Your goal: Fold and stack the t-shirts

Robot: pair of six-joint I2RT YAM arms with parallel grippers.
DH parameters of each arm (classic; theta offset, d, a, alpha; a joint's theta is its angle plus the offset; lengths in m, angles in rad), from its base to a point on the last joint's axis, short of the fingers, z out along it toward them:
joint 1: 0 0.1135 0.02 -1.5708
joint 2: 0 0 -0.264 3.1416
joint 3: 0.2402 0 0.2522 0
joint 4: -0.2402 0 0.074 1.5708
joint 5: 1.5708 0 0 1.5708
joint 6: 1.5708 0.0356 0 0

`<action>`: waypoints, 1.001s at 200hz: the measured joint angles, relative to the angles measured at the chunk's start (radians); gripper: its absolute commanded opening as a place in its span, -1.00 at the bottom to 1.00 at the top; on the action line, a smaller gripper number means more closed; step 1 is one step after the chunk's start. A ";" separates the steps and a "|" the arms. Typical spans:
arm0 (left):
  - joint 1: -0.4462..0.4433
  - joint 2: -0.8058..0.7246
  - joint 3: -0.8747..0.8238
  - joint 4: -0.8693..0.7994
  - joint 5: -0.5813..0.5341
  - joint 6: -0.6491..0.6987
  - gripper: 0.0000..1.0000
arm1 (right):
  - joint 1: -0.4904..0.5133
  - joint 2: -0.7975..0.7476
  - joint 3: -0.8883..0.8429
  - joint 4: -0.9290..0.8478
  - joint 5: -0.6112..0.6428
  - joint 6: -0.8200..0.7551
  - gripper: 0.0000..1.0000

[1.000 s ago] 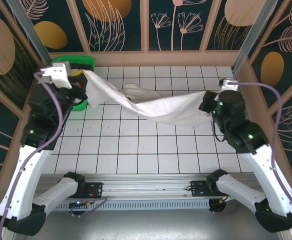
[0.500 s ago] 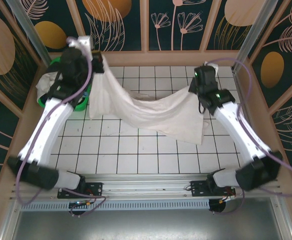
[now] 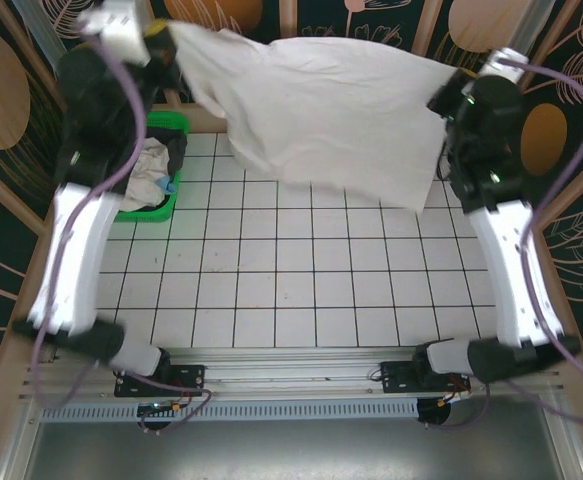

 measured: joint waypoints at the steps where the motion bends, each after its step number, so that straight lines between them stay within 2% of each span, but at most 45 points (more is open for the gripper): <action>1: 0.000 -0.030 -0.031 0.011 0.002 0.000 -1.00 | -0.002 -0.014 -0.013 0.002 0.000 -0.001 -1.00; 22: 0.001 -0.329 -0.359 0.148 0.031 -0.005 -1.00 | -0.025 -0.210 -0.244 0.055 -0.010 0.001 -1.00; 44: 0.001 -0.520 -0.662 0.244 0.070 -0.055 -1.00 | -0.031 -0.356 -0.536 0.077 -0.043 0.036 -1.00; 73: 0.001 -0.636 -1.120 0.232 0.126 -0.204 -1.00 | -0.037 -0.381 -0.903 -0.016 -0.087 0.128 -1.00; 87: 0.001 -0.645 -1.289 0.167 0.162 -0.284 -1.00 | -0.058 -0.375 -1.018 -0.109 -0.090 0.178 -1.00; 100: 0.001 -0.668 -1.402 0.102 0.192 -0.354 -1.00 | -0.074 -0.375 -1.058 -0.186 -0.092 0.225 -1.00; 103: 0.000 -0.679 -1.419 0.089 0.197 -0.369 -0.98 | -0.078 -0.375 -1.059 -0.199 -0.092 0.238 -1.00; 112: 0.000 -0.715 -1.458 0.058 0.213 -0.407 -0.62 | -0.085 -0.376 -1.053 -0.220 -0.092 0.278 -1.00; 128: 0.000 -0.794 -1.487 0.044 0.229 -0.459 -0.29 | -0.095 -0.376 -1.022 -0.234 -0.089 0.333 -0.90; 135: 0.001 -0.826 -1.491 0.046 0.237 -0.481 -0.22 | -0.097 -0.377 -1.005 -0.234 -0.084 0.353 -0.81; 146: 0.001 -0.865 -1.493 0.052 0.241 -0.502 -0.12 | -0.098 -0.377 -0.978 -0.240 -0.081 0.372 -0.52; 163: 0.001 -0.883 -1.493 0.067 0.241 -0.512 0.11 | -0.101 -0.386 -0.946 -0.255 -0.077 0.397 -0.38; 175: 0.001 -0.859 -1.491 0.080 0.240 -0.516 0.18 | -0.102 -0.409 -0.931 -0.271 -0.077 0.401 -0.26; 200: 0.001 -0.699 -1.458 0.137 0.249 -0.506 0.13 | -0.103 -0.488 -0.899 -0.312 -0.082 0.406 -0.15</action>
